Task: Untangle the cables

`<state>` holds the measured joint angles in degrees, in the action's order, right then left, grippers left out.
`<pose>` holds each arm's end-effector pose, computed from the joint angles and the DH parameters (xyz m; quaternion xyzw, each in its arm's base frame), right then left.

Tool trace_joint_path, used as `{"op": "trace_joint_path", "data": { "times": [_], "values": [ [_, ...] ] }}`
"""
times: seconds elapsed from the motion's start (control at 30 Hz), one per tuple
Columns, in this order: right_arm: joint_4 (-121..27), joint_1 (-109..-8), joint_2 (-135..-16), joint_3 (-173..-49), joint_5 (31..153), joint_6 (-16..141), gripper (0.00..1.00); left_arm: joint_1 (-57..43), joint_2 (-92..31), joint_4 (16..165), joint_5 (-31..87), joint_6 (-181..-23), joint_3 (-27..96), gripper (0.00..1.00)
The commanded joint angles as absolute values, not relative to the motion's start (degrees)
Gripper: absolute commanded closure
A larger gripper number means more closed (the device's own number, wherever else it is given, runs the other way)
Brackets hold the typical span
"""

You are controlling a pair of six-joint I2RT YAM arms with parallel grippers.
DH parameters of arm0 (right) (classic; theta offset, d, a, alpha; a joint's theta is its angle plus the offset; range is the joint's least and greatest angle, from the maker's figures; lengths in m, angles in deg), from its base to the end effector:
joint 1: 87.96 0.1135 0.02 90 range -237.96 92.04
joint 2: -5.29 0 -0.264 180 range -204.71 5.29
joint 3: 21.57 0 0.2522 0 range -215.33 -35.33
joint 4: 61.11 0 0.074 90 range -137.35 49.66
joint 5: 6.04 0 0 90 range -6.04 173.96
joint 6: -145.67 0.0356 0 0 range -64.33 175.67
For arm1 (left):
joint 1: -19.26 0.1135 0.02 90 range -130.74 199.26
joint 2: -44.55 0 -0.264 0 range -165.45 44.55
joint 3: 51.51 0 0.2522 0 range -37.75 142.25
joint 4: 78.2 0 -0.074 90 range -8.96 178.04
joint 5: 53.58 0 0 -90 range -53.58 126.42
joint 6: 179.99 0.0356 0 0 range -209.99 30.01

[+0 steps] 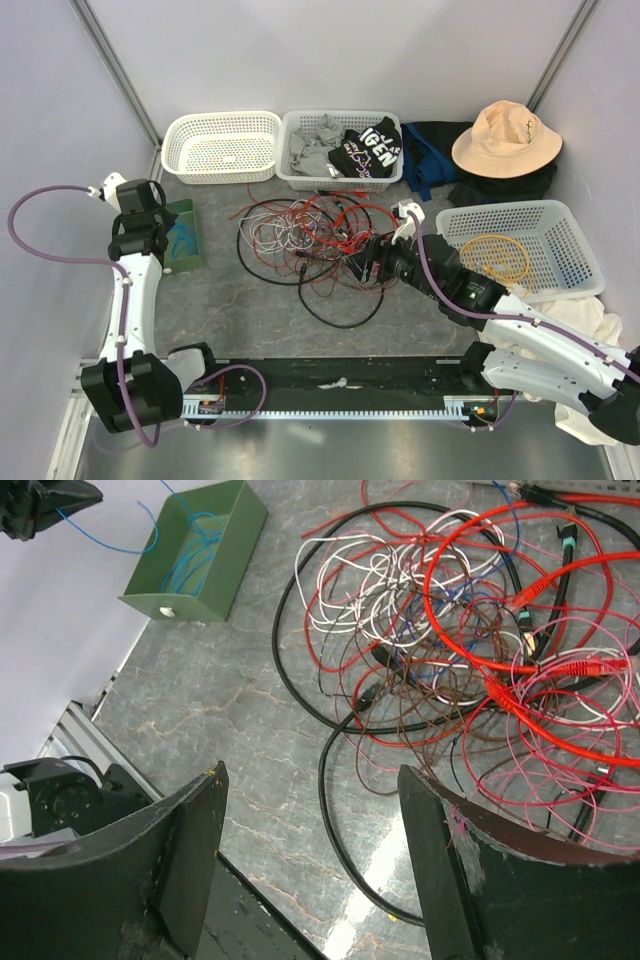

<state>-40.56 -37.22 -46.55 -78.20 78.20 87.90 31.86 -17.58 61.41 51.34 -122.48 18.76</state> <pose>0.1379 0.1631 0.3124 -0.0982 0.7909 0.3692 0.4781 0.2302 0.0608 0.3247 -0.3908 0.7779 0.0293 0.4913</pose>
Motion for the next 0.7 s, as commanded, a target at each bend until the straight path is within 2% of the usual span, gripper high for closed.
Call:
{"op": "trace_joint_path", "data": {
  "times": [0.0,0.17,0.2,0.23,0.27,0.3,0.33,0.5,0.6,0.67],
  "values": [
    [-43.0,-37.2,-46.4,-77.0,79.0,88.6,0.23,33.8,-19.1,66.3,51.1,-125.3,17.4,0.98],
    [-42.8,-37.2,-46.0,-76.0,78.5,88.7,0.23,35.6,-23.2,65.1,50.7,-125.9,21.4,0.77],
    [-42.7,-37.2,-45.9,-75.9,78.3,88.6,0.23,35.8,-24.3,64.4,49.5,-126.0,22.5,0.51],
    [-42.6,-37.2,-45.7,-75.9,78.2,88.7,0.23,36.0,-25.8,62.5,48.8,-126.5,23.8,0.38],
    [-42.3,-37.2,-45.6,-75.8,78.0,88.6,0.23,36.0,-26.4,61.7,47.2,-126.6,26.0,0.18],
    [-42.2,-37.2,-45.6,-75.8,77.6,88.5,0.23,36.0,-26.3,61.2,46.4,-126.9,26.7,0.06],
    [-42.2,-37.2,-45.5,-75.8,77.3,88.3,0.23,35.9,-25.4,61.2,45.6,-127.3,27.1,0.00],
    [-42.2,-37.2,-46.6,-76.1,76.1,87.8,0.23,35.0,-19.6,61.2,41.5,-129.4,26.6,0.00],
    [-42.4,-37.2,-48.8,-76.0,75.2,87.4,0.23,30.9,-14.4,62.5,38.2,-130.9,23.7,0.00],
    [-42.9,-37.2,-51.0,-75.7,73.9,87.4,0.23,24.1,-10.8,63.4,37.4,-131.6,20.6,0.00]
  ]
}}
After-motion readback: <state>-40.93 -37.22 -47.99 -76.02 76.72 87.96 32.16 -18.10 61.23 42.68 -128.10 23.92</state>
